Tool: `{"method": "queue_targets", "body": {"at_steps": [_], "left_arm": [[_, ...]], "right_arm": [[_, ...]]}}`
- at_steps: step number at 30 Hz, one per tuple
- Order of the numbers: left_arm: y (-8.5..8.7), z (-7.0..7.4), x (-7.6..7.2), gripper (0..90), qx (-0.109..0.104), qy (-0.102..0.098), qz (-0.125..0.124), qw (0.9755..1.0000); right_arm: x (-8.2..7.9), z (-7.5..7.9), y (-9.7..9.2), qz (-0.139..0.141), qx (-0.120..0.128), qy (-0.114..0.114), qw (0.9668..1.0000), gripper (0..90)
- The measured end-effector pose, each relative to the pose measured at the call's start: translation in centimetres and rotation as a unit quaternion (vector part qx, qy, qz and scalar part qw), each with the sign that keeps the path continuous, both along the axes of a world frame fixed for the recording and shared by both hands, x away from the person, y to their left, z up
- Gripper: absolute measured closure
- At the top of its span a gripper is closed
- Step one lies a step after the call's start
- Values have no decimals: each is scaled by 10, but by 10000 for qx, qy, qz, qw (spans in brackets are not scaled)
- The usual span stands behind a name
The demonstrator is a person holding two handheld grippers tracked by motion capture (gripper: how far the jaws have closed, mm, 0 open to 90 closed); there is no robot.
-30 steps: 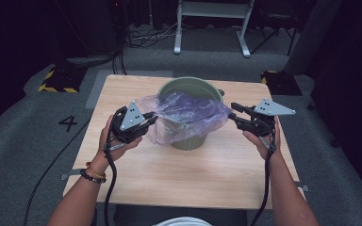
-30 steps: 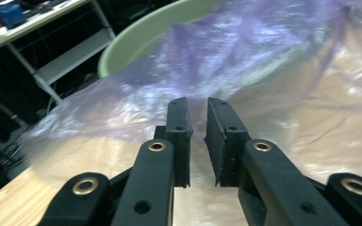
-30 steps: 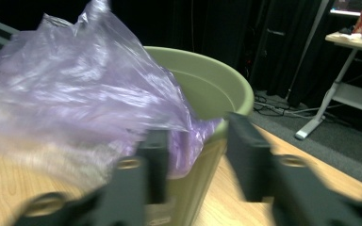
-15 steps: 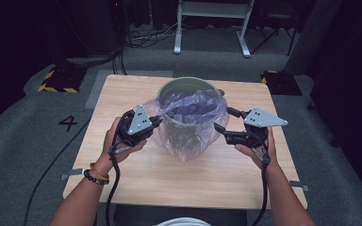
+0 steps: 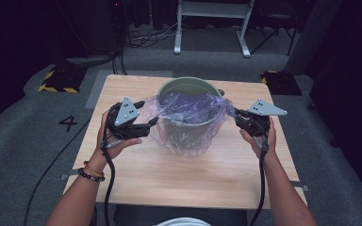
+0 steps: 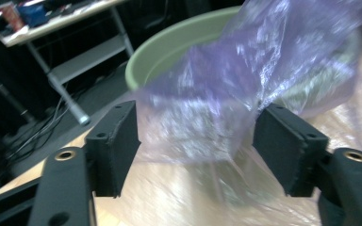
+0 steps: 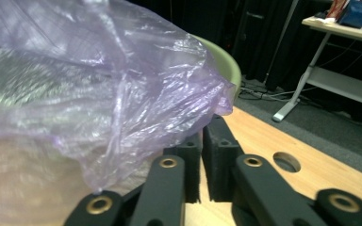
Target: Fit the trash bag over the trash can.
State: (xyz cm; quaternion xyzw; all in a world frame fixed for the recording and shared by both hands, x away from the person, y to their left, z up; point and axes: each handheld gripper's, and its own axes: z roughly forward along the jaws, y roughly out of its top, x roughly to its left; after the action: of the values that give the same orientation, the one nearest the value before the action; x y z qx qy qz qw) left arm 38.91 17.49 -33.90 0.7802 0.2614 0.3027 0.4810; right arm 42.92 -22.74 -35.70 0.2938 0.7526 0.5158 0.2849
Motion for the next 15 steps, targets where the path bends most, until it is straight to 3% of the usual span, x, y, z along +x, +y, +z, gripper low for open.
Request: {"method": "queue_targets", "body": {"at_steps": [4,5,6,7,11,12,14,15], "left_arm": [[6,13,-2,330,2,-80,-138,9999],[6,19,-2,374,162,-92,-229,9996],[6,19,-2,425,162,-92,-229,9996],[4,22,0,458,376,-143,-323,9987],[-1,23,11,618,625,-61,-394,9972],[-2,23,14,702,651,-62,-408,9970],[-2,23,18,772,648,-39,-398,9971],[-3,21,23,816,649,7,-300,9974]], "right_arm": [[6,2,-1,17,165,-17,9999,890],[10,5,1,35,202,-45,9998,900],[10,5,1,35,202,-45,9998,900],[15,8,4,95,223,-42,9997,900],[24,15,10,110,154,-90,9998,900],[27,16,12,74,124,-98,9998,882],[29,18,12,48,118,-97,9999,852],[31,19,12,28,193,-91,9998,722]]}}
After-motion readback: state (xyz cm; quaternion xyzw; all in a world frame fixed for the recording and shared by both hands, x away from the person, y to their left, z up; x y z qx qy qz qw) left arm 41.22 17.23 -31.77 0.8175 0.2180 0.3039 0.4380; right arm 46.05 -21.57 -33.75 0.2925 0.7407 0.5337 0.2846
